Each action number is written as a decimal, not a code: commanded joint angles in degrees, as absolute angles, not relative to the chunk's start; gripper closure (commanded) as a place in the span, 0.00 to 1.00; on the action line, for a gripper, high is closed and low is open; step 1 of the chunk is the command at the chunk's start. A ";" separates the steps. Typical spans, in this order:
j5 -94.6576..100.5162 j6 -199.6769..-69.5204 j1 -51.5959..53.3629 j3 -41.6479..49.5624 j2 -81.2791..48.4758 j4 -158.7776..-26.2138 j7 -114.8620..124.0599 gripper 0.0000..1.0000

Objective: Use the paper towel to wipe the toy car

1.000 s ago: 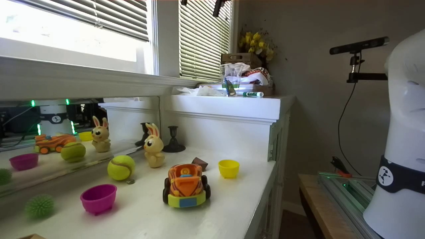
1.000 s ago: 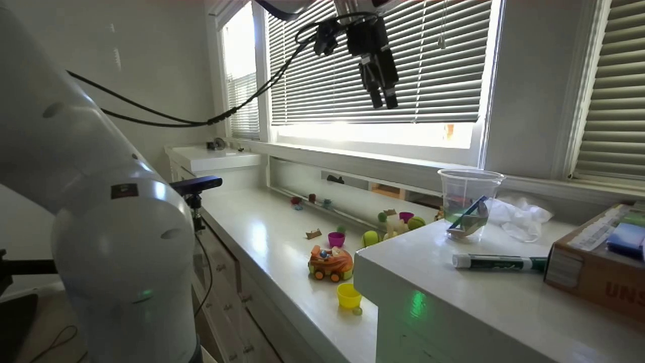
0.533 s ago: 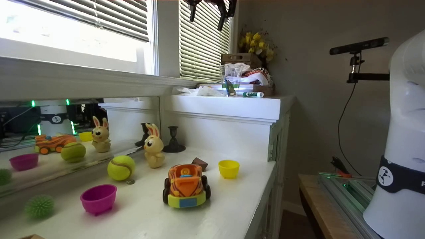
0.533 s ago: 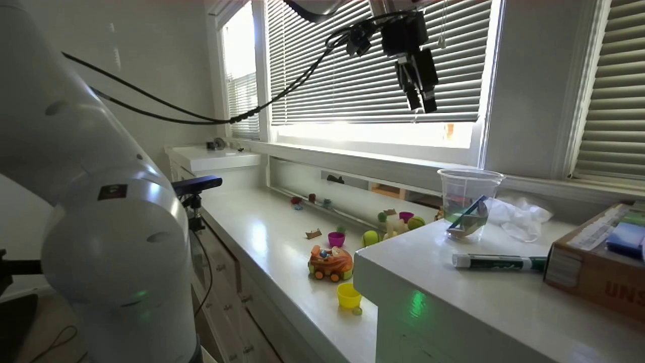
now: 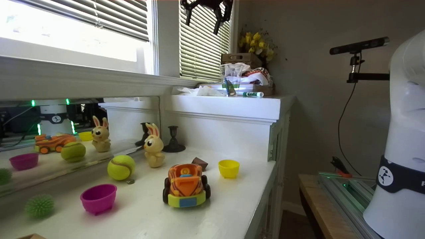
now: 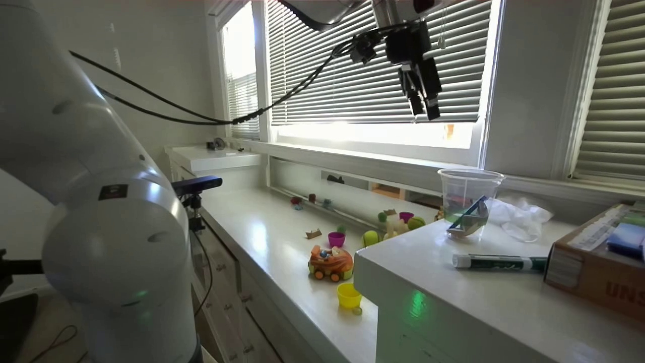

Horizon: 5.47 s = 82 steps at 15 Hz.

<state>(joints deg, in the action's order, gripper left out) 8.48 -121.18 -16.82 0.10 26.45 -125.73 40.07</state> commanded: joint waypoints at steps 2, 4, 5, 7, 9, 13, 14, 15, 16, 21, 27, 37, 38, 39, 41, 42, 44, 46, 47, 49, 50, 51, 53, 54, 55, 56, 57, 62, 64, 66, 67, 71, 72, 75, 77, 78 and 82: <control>7.87 -123.48 -16.65 2.72 18.69 -120.24 39.48 0.00; 6.54 -122.78 -16.33 4.53 15.23 -117.32 38.47 0.00; 6.09 -122.25 -16.29 5.44 13.51 -115.58 37.97 0.00; 5.42 -122.10 -16.26 7.11 10.28 -112.89 37.50 0.00; 4.51 -122.44 -16.17 8.64 7.50 -110.68 37.07 0.00; 2.16 -122.57 -16.31 11.26 2.05 -106.71 36.60 0.00; 1.19 -121.96 -16.28 11.78 1.09 -105.86 36.29 0.00; 0.19 -122.13 -16.27 12.25 0.02 -105.33 35.97 0.00; -0.57 -122.21 -16.29 12.62 -1.01 -104.84 35.79 0.00; -4.17 -121.26 -16.54 14.10 -5.43 -102.83 34.70 0.00; -3.67 -120.15 -16.62 15.37 -8.60 -102.33 35.57 0.00; -2.44 -119.47 -16.61 17.14 -11.54 -102.66 36.59 0.00; -2.41 -119.32 -16.59 17.24 -11.79 -102.65 36.64 0.00; -2.61 -119.37 -16.57 17.26 -12.10 -102.65 36.52 0.00; -2.97 -119.36 -16.52 17.17 -12.31 -102.66 36.15 0.02; -3.00 -119.77 -16.49 17.14 -12.41 -102.72 36.08 0.05; -2.93 -119.51 -16.42 17.11 -12.66 -102.52 35.99 0.17; -2.83 -119.48 -16.35 17.10 -12.76 -102.45 35.95 0.35; -2.79 -119.54 -16.32 17.09 -12.80 -102.45 35.93 0.43; -2.72 -119.51 -16.25 17.08 -12.79 -102.49 35.84 0.64; -2.70 -119.47 -16.20 17.07 -12.75 -102.50 35.83 0.72; -2.51 -119.43 -16.09 17.06 -12.57 -102.57 35.87 0.78; -1.40 -120.06 -15.60 17.12 -11.61 -103.28 36.54 0.92; -0.87 -119.86 -15.36 17.16 -11.00 -103.49 36.73 0.97; -0.38 -119.74 -15.12 17.13 -10.16 -103.87 36.62 0.99; 0.08 -119.66 -14.87 17.08 -9.38 -104.27 36.54 1.00; 0.58 -119.65 -14.56 16.97 -8.22 -104.95 36.38 1.00; 2.41 -118.65 -12.48 15.29 -0.78 -109.38 34.56 0.99; 2.26 -116.90 -11.69 14.06 2.29 -111.41 32.99 0.99; 2.14 -114.39 -10.83 12.52 5.34 -114.01 30.71 0.99; 2.36 -113.25 -10.46 11.72 6.85 -115.28 29.80 0.99; 1.93 -109.16 -8.94 8.36 11.08 -120.74 25.09 0.99; 1.96 -108.33 -8.57 7.56 11.88 -122.06 24.42 0.99; 1.83 -104.55 -7.60 5.58 13.39 -125.18 21.89 0.99; 1.77 -105.05 -7.12 4.68 13.06 -127.17 21.10 0.99; 2.02 -106.39 -7.00 4.26 12.74 -128.30 21.25 0.99; 0.56 -113.93 -6.21 2.93 11.00 -133.89 22.53 0.99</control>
